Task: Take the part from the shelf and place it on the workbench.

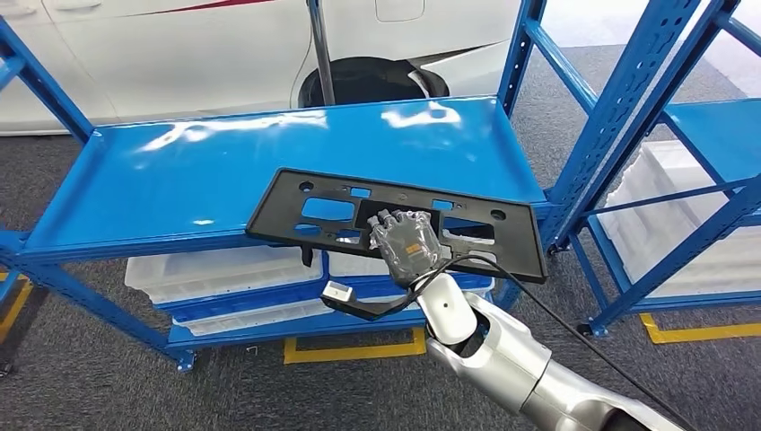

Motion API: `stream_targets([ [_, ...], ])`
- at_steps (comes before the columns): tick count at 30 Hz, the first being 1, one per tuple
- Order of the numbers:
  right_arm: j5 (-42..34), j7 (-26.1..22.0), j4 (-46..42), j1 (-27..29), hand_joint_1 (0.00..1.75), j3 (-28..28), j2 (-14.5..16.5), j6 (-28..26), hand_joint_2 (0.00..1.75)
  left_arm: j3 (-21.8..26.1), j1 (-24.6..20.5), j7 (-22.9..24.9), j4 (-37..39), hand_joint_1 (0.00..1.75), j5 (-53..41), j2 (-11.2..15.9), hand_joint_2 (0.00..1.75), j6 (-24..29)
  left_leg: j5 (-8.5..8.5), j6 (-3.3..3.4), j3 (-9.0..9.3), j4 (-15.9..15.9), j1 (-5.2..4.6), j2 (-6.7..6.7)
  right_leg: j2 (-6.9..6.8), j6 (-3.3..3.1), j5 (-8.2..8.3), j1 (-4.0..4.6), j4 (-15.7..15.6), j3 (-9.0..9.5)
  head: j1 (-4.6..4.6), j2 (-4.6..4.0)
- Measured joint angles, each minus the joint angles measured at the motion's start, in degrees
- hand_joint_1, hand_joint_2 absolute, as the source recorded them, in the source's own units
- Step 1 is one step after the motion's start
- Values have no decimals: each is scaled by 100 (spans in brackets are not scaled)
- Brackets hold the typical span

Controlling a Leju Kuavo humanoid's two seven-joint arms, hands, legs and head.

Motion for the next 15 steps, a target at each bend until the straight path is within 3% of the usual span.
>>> stream_targets([
  [2, -25, 5, 0, 3, 175, -11, -10, 0, 175, -14, 1, 7, 0, 0, -36, -1, 175, -1, 164, 13, -118, -50, 39, 12, 1, 52, -507, -17, 489, -169, 14, 0],
  [4, -40, 16, 1, 18, 175, -15, -16, -1, 175, -40, 8, 21, 0, 0, -85, 0, 175, -3, 289, 13, -276, -48, 44, 14, -2, 101, -1003, -39, 1266, -342, 23, 0],
  [5, -41, 22, 1, 30, 175, -15, -21, -1, 175, -56, 10, 34, 0, 0, -102, -2, 175, -5, 347, 4, -351, -45, 47, 15, -3, 121, -1072, -48, 1528, -357, 23, 0],
  [6, -41, 33, 1, 40, 175, -15, -27, -2, 175, -72, 9, 48, 0, 0, -115, -3, 175, -7, 404, -9, -427, -38, 55, 15, -3, 139, -1017, -55, 1599, -273, 23, 0],
  [7, -41, 44, 1, 46, 175, -16, -34, -3, 175, -85, 5, 61, 0, 0, -126, -4, 175, -8, 456, -28, -500, -25, 68, 14, -5, 157, -883, -65, 1448, -81, 23, 0],
  [8, -41, 55, 0, 47, 175, -18, -40, -3, 175, -92, -4, 68, 0, 0, -137, -3, 175, -9, 498, -52, -568, 0, 80, 12, -7, 179, -751, -79, 1092, 212, 24, 0],
  [9, -41, 64, -1, 43, 175, -21, -44, -3, 175, -97, -16, 70, 0, 0, -149, 0, 175, -9, 533, -83, -635, 32, 82, 8, -7, 202, -713, -85, 657, 535, 30, 0],
  [10, -42, 70, -6, 42, 175, -26, -44, -4, 175, -102, -27, 73, 0, 0, -162, 2, 175, -10, 563, -115, -680, 64, 78, 4, -1, 187, -714, -87, 303, 771, 33, 0],
  [11, -43, 74, -13, 40, 175, -32, -44, -4, 175, -108, -35, 74, 0, 0, -173, 4, 175, -10, 592, -148, -712, 93, 67, 1, 6, 156, -759, -85, 65, 912, 38, -1],
  [14, -52, 79, -32, 39, 175, -54, -46, -2, 175, -120, -44, 77, 0, 0, -190, 9, 175, -11, 679, -232, -772, 120, 65, -4, 7, -33, -736, -69, -23, 867, 40, -1],
  [15, -54, 80, -36, 36, 175, -62, -46, -1, 175, -120, -48, 77, 0, 0, -190, 11, 175, -11, 603, -261, -819, 182, 74, -9, 1, -93, -687, -73, -22, 820, 35, 0],
])
